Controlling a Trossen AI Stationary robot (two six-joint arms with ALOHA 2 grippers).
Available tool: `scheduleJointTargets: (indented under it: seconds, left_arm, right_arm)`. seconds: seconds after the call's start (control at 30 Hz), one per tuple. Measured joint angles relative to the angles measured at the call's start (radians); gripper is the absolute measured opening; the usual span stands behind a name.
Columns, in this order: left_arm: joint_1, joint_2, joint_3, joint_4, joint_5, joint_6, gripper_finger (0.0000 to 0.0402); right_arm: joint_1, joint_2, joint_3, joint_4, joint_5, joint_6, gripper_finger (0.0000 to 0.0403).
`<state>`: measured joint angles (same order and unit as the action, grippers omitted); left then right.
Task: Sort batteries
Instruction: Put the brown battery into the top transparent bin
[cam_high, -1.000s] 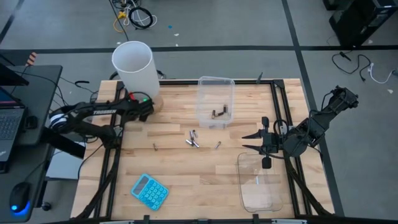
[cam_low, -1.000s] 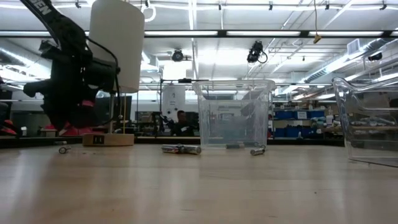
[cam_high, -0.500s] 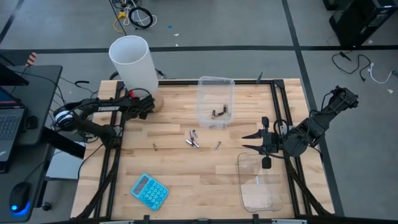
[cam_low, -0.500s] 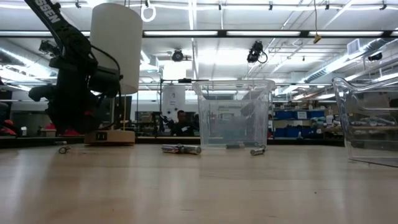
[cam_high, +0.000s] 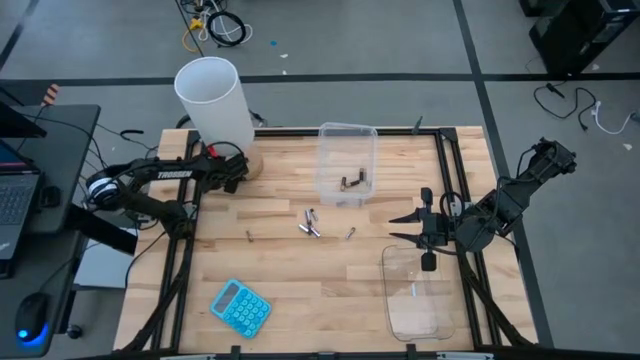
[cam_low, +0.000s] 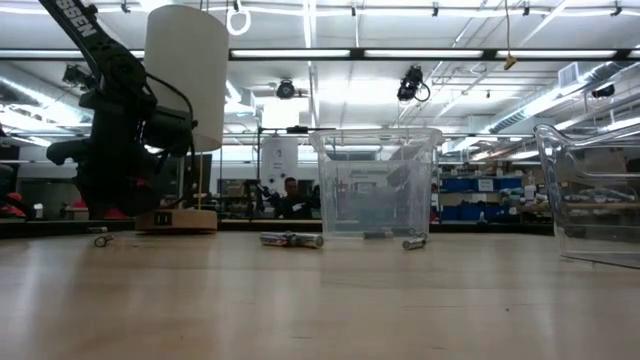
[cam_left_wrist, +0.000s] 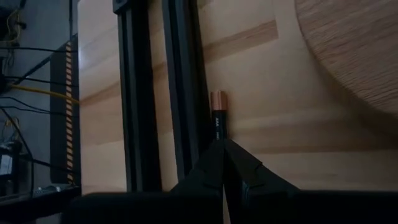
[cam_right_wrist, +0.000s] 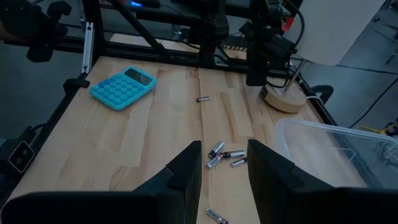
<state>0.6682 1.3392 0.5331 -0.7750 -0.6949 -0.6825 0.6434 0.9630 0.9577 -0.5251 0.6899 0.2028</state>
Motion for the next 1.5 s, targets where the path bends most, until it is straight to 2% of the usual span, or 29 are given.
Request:
scheduleJointTargets:
  seconds: [0.27, 0.5, 0.77, 1.0, 1.17, 1.37, 1.5]
  left_arm:
    - [0.002, 0.0, -0.066, 0.088, -0.005, 0.024, 0.0]
    - [0.002, 0.0, -0.128, 0.196, -0.082, 0.081, 0.0]
    - [0.002, 0.0, -0.132, 0.272, -0.087, 0.133, 0.0]
    - [0.002, 0.003, -0.132, 0.276, -0.025, 0.129, 0.0]
    - [-0.009, -0.001, -0.128, 0.266, 0.079, 0.122, 0.0]
    - [-0.056, -0.002, -0.069, 0.133, 0.122, 0.057, 0.0]
    - [-0.056, -0.002, -0.045, 0.131, 0.111, 0.074, 0.0]
  right_arm:
    - [0.0, 0.0, 0.0, 0.0, 0.0, 0.002, 0.0115]
    - [0.0, 0.0, 0.0, 0.012, 0.0, -0.001, 0.0115]
    - [0.0, 0.0, 0.0, 0.032, 0.0, -0.023, 0.0115]
    - [0.0, 0.0, 0.0, 0.033, 0.0, -0.02, 0.0115]
    - [0.0, 0.0, 0.0, 0.035, 0.0, -0.021, 0.0115]
    - [-0.005, 0.0, 0.0, 0.038, 0.0, -0.022, 0.0115]
    - [-0.018, 0.0, 0.0, 0.038, 0.0, -0.022, 0.0115]
